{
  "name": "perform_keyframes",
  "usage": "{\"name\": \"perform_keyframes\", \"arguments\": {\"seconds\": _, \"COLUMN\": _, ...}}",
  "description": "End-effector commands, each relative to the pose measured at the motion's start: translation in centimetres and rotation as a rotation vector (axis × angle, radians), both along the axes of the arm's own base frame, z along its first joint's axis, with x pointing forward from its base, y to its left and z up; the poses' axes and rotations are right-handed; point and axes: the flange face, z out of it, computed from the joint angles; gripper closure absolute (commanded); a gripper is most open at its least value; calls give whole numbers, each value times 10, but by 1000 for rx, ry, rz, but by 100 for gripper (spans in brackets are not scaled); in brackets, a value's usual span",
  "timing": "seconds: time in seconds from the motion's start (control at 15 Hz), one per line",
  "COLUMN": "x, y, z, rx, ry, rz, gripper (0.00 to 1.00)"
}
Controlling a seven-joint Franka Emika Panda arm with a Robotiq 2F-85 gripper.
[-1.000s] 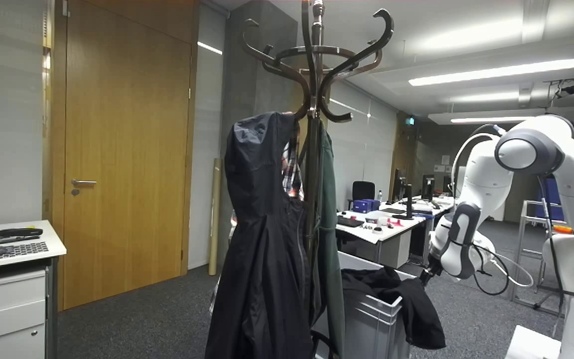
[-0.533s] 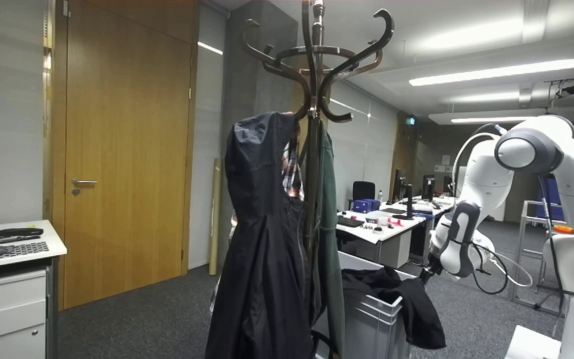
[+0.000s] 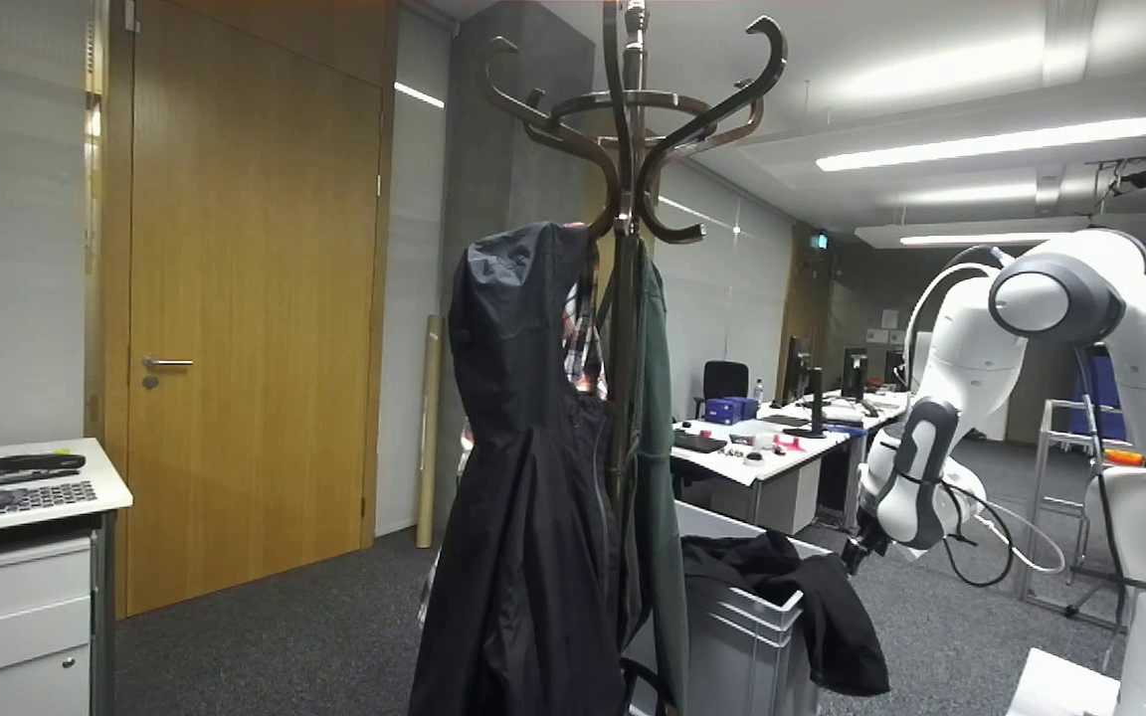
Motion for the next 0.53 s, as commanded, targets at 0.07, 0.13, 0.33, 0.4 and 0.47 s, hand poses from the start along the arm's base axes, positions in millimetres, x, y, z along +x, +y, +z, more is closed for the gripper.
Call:
{"name": "perform_keyframes", "arguments": {"seconds": 0.07, "x": -5, "y": -50, "z": 13, "rx": 108, "ry": 27, "rz": -70, "gripper": 0}}
{"name": "perform_keyframes", "arguments": {"seconds": 0.13, "x": -7, "y": -61, "z": 16, "rx": 129, "ry": 27, "rz": -94, "gripper": 0}}
{"name": "perform_keyframes", "arguments": {"seconds": 0.33, "x": -16, "y": -98, "z": 27, "rx": 191, "ry": 24, "rz": -169, "gripper": 0}}
{"name": "perform_keyframes", "arguments": {"seconds": 0.4, "x": -20, "y": -108, "z": 34, "rx": 218, "ry": 19, "rz": -178, "gripper": 0}}
{"name": "perform_keyframes", "arguments": {"seconds": 0.47, "x": -24, "y": -115, "z": 40, "rx": 242, "ry": 0, "rz": -163, "gripper": 0}}
